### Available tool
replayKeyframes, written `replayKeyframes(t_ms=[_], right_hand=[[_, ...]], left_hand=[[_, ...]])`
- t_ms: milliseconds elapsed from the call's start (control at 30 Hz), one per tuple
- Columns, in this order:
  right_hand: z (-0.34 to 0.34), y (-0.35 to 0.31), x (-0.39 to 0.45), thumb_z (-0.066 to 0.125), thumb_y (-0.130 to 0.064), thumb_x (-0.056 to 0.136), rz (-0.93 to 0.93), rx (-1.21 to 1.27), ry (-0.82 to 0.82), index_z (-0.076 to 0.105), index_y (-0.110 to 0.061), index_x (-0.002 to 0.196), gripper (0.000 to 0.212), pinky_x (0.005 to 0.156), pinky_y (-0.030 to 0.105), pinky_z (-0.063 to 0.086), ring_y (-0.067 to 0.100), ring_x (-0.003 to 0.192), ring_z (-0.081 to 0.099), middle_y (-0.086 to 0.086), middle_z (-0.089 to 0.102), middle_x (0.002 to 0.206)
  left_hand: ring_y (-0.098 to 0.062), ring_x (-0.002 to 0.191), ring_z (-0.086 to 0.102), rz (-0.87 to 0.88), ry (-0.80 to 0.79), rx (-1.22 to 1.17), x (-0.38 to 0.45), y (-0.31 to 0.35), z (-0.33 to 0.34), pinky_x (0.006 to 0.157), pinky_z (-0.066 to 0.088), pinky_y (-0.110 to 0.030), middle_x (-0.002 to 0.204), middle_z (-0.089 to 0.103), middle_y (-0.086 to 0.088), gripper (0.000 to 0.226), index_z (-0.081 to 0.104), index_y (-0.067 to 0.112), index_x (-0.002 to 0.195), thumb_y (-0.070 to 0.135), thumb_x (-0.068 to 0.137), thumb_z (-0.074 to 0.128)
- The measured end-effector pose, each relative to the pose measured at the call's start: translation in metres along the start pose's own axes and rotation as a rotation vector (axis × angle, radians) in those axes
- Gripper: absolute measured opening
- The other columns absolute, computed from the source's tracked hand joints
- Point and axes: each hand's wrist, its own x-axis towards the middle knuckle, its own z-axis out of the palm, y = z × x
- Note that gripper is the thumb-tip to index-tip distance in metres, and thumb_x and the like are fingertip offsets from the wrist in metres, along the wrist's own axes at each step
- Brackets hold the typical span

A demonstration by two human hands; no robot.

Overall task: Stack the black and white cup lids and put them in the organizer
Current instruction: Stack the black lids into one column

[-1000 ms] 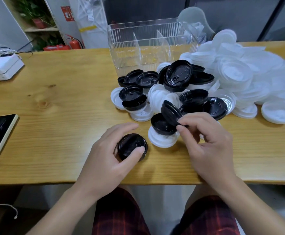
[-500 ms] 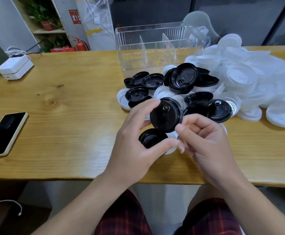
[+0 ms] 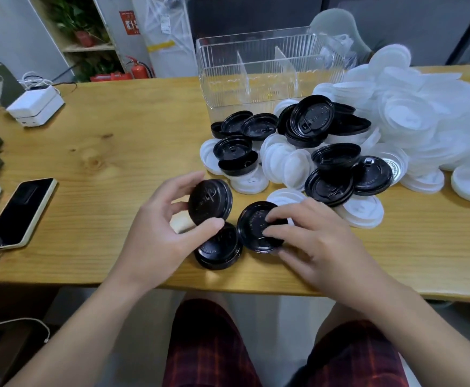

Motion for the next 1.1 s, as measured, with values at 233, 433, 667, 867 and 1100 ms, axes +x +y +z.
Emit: replayKeyframes(t_ms=[233,433,667,867,1100], right_hand=[[0.003,0.003,0.003,0.079,-0.015,0.099,0.164,0.104,0.158,0.082,-0.011,0.107,0.009,0.098,0.03,0.049,0.021,0.106,0.064,-0.003,0.073,0.121],[0.001,0.003,0.002,0.083,-0.007,0.092,0.273,0.043,0.245,0.08,-0.01,0.102,0.01,0.098,0.032,0.052,0.021,0.108,0.066,-0.003,0.074,0.118],[-0.002,-0.001,0.003,0.078,-0.015,0.098,0.287,0.044,0.305,0.08,-0.008,0.104,0.009,0.096,0.033,0.052,0.022,0.105,0.067,-0.003,0.075,0.116],[-0.002,-0.002,0.003,0.068,-0.01,0.105,0.305,0.088,0.365,0.078,-0.006,0.109,0.011,0.094,0.031,0.053,0.021,0.106,0.069,-0.001,0.075,0.113],[-0.011,-0.008,0.004,0.062,-0.01,0.108,0.507,0.396,0.394,0.072,-0.015,0.109,0.011,0.077,0.026,0.053,0.018,0.085,0.072,-0.004,0.073,0.09]], left_hand=[[-0.01,0.138,0.059,-0.042,-0.105,0.189,-0.022,-0.005,-0.005,0.116,0.043,-0.03,0.143,0.064,0.018,0.06,0.065,0.042,0.14,0.033,0.088,0.092],[-0.013,0.137,0.06,-0.019,-0.172,0.251,-0.029,-0.002,0.003,0.115,0.046,-0.033,0.14,0.065,0.019,0.059,0.065,0.043,0.14,0.033,0.088,0.091],[-0.011,0.14,0.057,-0.002,-0.171,0.315,-0.034,-0.003,0.004,0.111,0.044,-0.025,0.142,0.062,0.021,0.058,0.064,0.043,0.141,0.031,0.09,0.089],[-0.002,0.139,0.058,0.011,-0.188,0.323,-0.034,-0.004,0.004,0.11,0.043,-0.013,0.145,0.062,0.025,0.058,0.062,0.039,0.148,0.03,0.095,0.084],[0.016,0.147,0.04,0.018,-0.255,0.388,-0.027,-0.003,0.009,0.108,0.04,-0.007,0.158,0.045,0.04,0.062,0.048,0.045,0.161,0.039,0.105,0.072]])
